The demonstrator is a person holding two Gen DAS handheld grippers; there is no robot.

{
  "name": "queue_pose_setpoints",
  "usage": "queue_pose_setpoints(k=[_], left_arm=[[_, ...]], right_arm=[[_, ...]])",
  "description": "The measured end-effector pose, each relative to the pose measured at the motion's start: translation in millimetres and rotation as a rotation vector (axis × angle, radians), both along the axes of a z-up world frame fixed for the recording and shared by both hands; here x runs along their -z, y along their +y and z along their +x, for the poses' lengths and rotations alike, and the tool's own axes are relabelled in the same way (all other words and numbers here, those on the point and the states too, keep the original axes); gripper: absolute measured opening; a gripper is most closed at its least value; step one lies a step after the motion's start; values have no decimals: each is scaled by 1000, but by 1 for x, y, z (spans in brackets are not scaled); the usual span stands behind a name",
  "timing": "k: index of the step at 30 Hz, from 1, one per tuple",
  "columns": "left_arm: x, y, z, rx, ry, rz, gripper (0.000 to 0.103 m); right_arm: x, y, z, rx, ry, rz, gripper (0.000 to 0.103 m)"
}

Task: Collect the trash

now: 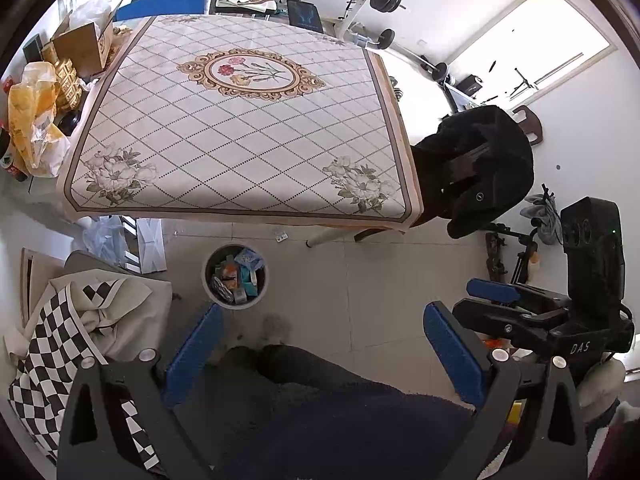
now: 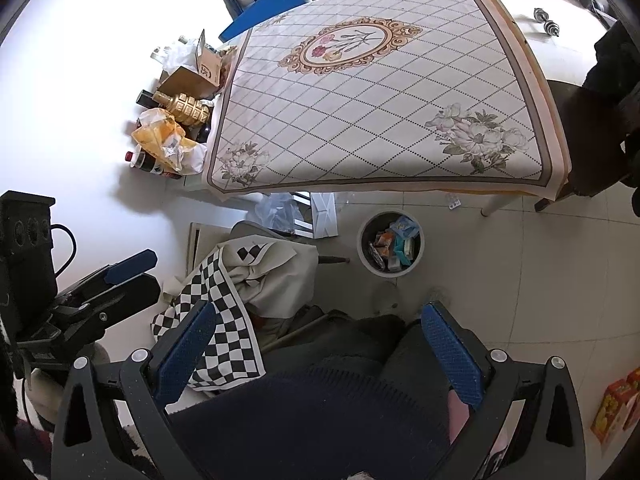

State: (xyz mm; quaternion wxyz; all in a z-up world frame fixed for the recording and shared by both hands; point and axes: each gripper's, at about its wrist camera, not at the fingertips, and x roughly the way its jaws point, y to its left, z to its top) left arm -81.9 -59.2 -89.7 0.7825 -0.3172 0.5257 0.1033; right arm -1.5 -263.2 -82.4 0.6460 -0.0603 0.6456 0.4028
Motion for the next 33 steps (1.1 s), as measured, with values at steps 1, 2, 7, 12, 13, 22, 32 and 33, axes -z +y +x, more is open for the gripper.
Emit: queue_pose_setpoints(k=[1, 2, 7, 12, 13, 22, 32, 33], left_arm=[[0, 0, -1, 0, 0, -2, 102], [0, -1, 0, 1, 0, -4, 102], [0, -2, 0, 3, 1, -5, 102], [1, -2, -1, 2, 2, -5, 102], [1, -2, 0, 1, 3, -4, 102], [0, -2, -2, 0, 4, -2, 102], [-1, -1, -8, 13, 6, -4, 102], [-1, -2, -9, 15, 7, -5, 102]], right_arm=[[0, 0, 0, -1, -2, -1, 103], [0, 0, 0, -1, 0, -1, 103], [1, 1, -2, 4, 3, 0, 103], [-1, 0, -1, -1, 3, -1, 103], [-1, 0, -2, 1, 5, -1, 103], [-3, -4, -2, -10, 4, 1, 103], [-3, -7, -7, -3, 13, 2, 103], [-3, -8, -7, 0, 14, 3, 103]])
